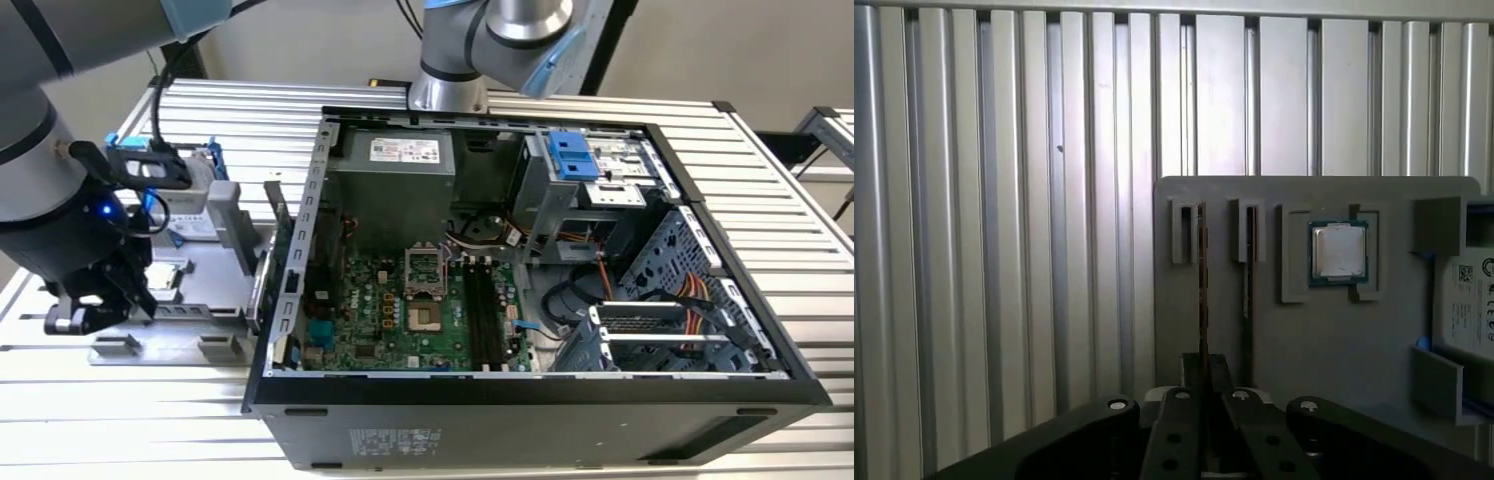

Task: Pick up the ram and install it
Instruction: 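Pick up the ram and move it above insertion slot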

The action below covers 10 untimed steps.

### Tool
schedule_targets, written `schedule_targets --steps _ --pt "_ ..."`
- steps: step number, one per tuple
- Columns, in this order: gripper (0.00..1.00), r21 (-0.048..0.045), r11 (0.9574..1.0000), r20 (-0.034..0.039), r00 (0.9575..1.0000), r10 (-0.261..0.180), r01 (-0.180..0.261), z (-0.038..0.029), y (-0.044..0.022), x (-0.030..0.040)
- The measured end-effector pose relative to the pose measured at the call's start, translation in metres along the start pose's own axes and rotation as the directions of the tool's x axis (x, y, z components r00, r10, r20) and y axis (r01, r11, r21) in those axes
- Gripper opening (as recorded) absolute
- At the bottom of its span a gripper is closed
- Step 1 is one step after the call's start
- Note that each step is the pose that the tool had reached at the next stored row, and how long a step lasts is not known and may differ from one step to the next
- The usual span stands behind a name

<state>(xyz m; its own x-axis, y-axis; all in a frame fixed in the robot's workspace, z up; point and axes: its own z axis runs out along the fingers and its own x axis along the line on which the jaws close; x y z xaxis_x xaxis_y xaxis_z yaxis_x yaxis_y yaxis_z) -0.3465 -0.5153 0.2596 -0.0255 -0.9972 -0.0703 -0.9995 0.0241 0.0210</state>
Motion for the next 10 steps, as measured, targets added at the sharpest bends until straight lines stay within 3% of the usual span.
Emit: schedule_targets --steps 10 --pt "0.00 0.0000 1.0000 0.0000 1.0000 0.000 0.000 -0.0075 0.0002 -0.0005"
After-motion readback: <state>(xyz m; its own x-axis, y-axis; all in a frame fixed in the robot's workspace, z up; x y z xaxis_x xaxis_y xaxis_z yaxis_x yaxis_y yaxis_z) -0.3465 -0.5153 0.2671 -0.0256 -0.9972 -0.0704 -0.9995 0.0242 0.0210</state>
